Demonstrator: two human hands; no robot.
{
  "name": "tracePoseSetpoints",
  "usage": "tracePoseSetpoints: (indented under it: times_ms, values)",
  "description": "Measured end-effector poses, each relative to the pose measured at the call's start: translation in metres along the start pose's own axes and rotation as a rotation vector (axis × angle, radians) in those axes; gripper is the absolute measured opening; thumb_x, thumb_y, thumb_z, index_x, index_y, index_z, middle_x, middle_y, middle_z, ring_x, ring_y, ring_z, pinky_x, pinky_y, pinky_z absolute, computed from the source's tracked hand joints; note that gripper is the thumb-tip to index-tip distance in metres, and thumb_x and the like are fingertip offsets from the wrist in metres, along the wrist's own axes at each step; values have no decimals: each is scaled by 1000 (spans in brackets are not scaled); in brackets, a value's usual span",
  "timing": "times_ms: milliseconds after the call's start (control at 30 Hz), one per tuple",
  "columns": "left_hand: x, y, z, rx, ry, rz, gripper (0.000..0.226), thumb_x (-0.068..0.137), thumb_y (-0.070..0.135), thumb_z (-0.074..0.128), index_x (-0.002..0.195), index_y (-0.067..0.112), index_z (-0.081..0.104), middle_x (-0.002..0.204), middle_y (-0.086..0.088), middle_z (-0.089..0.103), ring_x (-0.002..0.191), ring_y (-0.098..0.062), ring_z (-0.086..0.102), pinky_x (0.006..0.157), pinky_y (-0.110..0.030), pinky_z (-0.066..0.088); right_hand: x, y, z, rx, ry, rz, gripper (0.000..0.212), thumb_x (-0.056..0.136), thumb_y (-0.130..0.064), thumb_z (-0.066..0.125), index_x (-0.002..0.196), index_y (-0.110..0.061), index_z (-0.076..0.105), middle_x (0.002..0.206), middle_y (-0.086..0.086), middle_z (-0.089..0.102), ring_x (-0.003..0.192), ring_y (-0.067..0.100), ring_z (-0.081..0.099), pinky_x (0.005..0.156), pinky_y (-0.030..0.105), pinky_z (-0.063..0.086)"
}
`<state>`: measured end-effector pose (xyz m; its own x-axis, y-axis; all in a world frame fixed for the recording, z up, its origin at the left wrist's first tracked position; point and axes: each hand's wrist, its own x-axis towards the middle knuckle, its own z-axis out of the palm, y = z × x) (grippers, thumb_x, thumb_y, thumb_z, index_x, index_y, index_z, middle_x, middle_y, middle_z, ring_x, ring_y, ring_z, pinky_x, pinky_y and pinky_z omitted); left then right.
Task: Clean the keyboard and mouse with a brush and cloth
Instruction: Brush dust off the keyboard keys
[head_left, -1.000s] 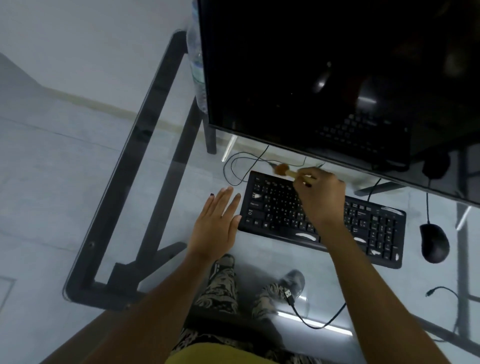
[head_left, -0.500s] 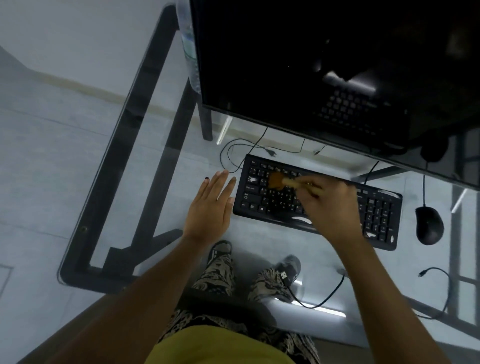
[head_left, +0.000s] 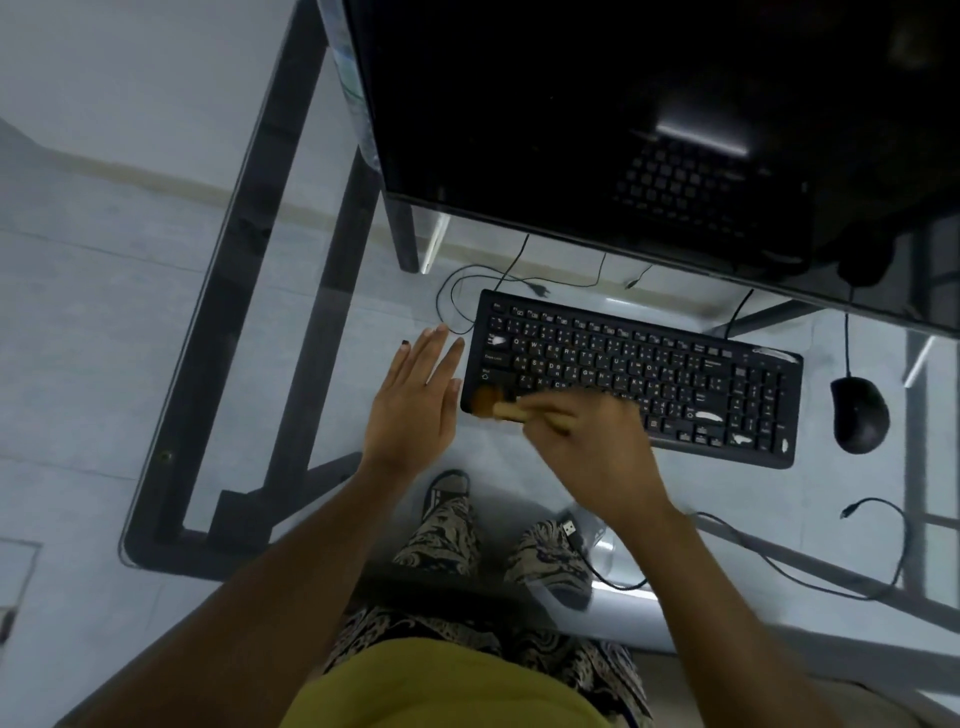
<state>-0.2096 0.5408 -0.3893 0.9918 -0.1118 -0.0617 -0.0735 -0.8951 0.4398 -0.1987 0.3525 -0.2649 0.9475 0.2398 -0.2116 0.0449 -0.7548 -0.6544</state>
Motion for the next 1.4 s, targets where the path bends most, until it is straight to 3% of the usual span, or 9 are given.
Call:
tracePoseSetpoints:
  times_ms: [100,233,367,633,900,1067,1200,1300,1400]
  values:
    - [0,0,1,-10,11,4,51,102,32,20,144,10,38,153,-10,31,145,-21,22,119,-38,16,1,6,-3,-55,175,-34,24,84,-9,65,104,-20,74,71,-9,68,38,5,50,41,7,39]
    - [-1,0,1,-14,14,13,49,101,28,23,144,10,38,153,-12,32,144,-23,23,119,-42,19,-7,7,4,17,-171,8,24,84,-15,63,99,-30,75,64,-16,67,40,9,50,42,10,34]
    - [-3,-3,2,-17,-4,25,56,91,18,25,146,8,34,155,-11,28,146,-23,19,119,-41,16,-8,8,8,10,87,-58,28,87,-13,60,109,-24,72,74,-7,67,42,6,49,42,16,43]
    - [-4,0,0,-39,17,25,63,85,14,26,146,2,28,153,-14,29,145,-24,20,119,-39,14,5,-7,16,-121,-48,-91,28,83,-29,55,105,-27,73,87,-1,70,62,14,62,59,30,55]
    - [-2,-1,2,-19,1,23,60,98,37,29,147,2,29,154,-14,28,145,-23,19,119,-41,18,-3,12,-5,-110,-18,41,23,83,-23,60,100,-26,75,82,-8,74,51,7,58,53,27,55]
    - [-1,-1,3,21,3,26,67,98,48,31,147,3,28,155,-13,27,146,-22,17,119,-40,15,-10,25,-20,-42,154,42,24,84,-11,63,100,-23,75,76,-15,70,44,0,54,45,4,36]
    - [-1,-1,2,31,-1,24,67,98,48,30,147,2,29,154,-13,28,146,-23,18,119,-41,16,-13,34,-24,37,-118,142,21,83,-12,66,87,-29,77,62,-19,68,42,5,51,42,10,36]
    - [0,0,2,18,6,29,66,98,47,31,146,2,30,154,-14,29,145,-23,19,119,-40,16,-15,35,-29,-3,144,28,24,85,-6,63,102,-19,75,70,-16,66,43,9,47,44,5,32]
    - [-2,0,3,14,19,30,64,98,45,33,146,2,31,153,-14,30,145,-23,20,119,-39,16,-14,35,-26,-47,-36,25,25,83,-9,65,91,-31,75,72,-9,72,42,5,51,44,7,37]
